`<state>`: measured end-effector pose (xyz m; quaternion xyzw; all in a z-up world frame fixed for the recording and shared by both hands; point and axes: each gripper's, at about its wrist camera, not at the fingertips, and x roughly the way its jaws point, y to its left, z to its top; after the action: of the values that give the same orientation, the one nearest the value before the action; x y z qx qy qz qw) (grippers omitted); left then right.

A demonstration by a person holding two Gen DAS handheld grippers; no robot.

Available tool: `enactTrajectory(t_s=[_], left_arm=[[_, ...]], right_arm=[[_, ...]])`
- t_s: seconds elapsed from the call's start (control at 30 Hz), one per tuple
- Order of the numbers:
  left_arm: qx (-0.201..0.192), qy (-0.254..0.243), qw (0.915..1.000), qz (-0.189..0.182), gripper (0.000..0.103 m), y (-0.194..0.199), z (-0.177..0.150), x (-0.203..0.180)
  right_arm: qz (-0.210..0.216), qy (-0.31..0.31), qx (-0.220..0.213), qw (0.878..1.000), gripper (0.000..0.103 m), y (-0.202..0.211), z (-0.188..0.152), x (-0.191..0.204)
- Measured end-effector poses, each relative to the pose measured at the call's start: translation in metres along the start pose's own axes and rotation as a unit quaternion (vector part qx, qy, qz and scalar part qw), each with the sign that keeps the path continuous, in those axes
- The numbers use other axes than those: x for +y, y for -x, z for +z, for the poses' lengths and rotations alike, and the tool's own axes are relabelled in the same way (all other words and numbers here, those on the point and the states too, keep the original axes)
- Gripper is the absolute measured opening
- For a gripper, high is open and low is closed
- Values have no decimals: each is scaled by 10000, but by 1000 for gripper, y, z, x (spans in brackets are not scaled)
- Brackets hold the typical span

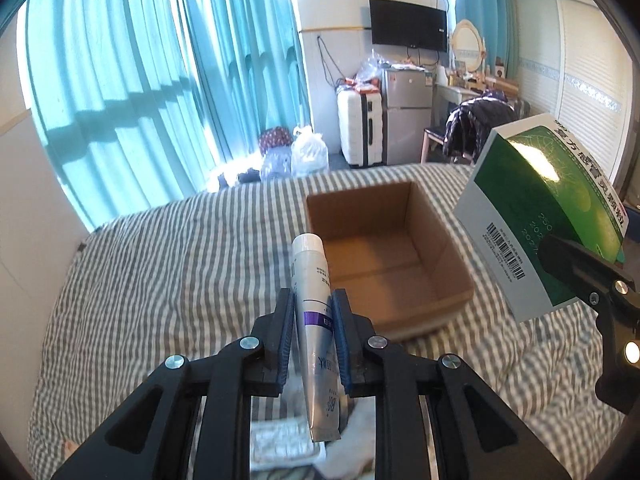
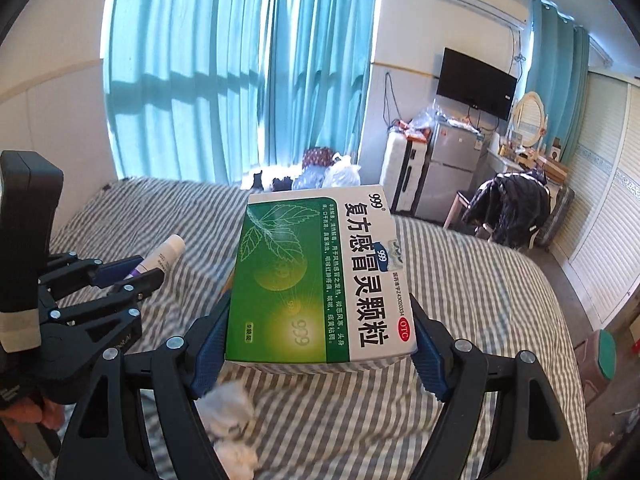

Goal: Organize objects
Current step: 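Carry both items over the cardboard box and open both tools to drop them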

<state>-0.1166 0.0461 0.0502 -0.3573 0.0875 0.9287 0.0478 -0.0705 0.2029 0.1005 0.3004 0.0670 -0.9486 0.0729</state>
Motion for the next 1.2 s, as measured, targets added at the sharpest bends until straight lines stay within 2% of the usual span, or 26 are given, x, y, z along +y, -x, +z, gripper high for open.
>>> enactTrajectory(t_s=[0.2, 0.33, 0.53, 0.67, 0.97, 1.2], left_arm=[[35, 113, 9999, -96, 19, -40, 34, 5], [60, -21, 10000, -71, 19, -69, 48, -3], [247, -215, 9993, -152, 19, -116, 48, -23], [400, -214, 9986, -255, 19, -138, 40, -31], [513, -341, 9970, -459, 19, -165, 28, -46], [564, -401, 9962, -524, 25, -165, 26, -46]], right_arm=[[0, -94, -6, 10000, 78, -44, 34, -10], [92, -169, 161, 9997, 78, -84, 45, -18], [80, -244, 443, 9987, 78, -143, 46, -32], [56, -295, 607, 9977, 78, -168, 35, -43], [177, -452, 823, 9954, 78, -203, 17, -57], [242, -531, 726, 9956, 80, -196, 15, -54]])
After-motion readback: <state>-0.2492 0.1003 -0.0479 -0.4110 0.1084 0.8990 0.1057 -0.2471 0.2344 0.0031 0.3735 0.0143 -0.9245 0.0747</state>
